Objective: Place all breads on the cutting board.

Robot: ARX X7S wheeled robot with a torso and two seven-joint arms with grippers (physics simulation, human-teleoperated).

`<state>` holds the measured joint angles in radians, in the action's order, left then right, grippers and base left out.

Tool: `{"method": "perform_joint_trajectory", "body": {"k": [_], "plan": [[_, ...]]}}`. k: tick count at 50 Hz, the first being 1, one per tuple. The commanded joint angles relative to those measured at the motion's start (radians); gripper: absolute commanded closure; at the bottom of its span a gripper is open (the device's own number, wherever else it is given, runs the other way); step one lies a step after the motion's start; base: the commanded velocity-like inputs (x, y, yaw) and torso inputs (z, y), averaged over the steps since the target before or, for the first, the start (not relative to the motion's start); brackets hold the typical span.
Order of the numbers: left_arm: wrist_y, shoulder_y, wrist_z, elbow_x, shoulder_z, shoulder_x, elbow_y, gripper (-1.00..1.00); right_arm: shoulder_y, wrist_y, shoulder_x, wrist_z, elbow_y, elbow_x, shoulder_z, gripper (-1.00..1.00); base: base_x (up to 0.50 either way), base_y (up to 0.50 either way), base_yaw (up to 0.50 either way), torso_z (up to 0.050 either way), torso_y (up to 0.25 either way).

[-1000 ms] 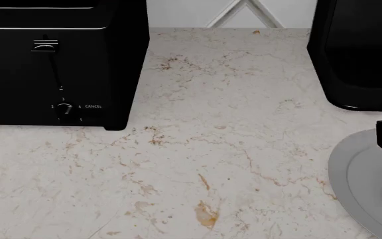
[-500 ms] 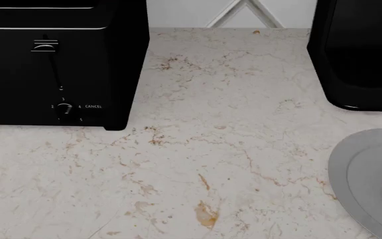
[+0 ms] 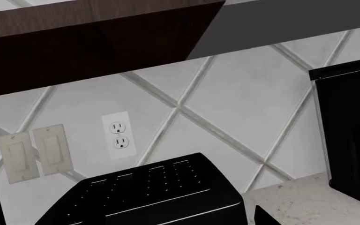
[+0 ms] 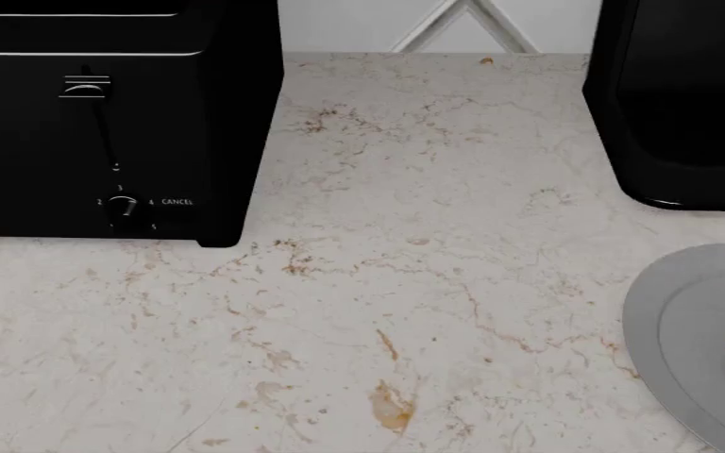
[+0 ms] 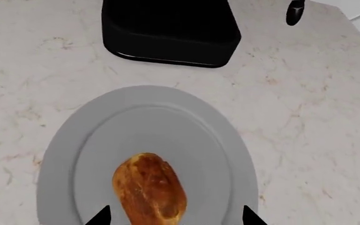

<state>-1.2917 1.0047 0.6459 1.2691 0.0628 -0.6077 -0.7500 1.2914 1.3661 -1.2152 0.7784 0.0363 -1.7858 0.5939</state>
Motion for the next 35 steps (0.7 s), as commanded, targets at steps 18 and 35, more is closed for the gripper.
{"method": "perform_joint_trajectory", "body": {"k": [18,35], "plan": [[0.019,0.007,-0.034,-0.044,-0.015,0.016,0.014,-1.00,-0.074,-0.078,0.097,-0.174,-0.085,0.208,0.028,-1.00,0.00,0.00,0.00,0.000,0.000],[0.038,-0.012,-0.036,-0.054,-0.025,0.006,0.012,-1.00,-0.111,-0.131,0.152,-0.229,-0.149,0.307,0.078,-1.00,0.00,0.00,0.00,0.000,0.000]]}}
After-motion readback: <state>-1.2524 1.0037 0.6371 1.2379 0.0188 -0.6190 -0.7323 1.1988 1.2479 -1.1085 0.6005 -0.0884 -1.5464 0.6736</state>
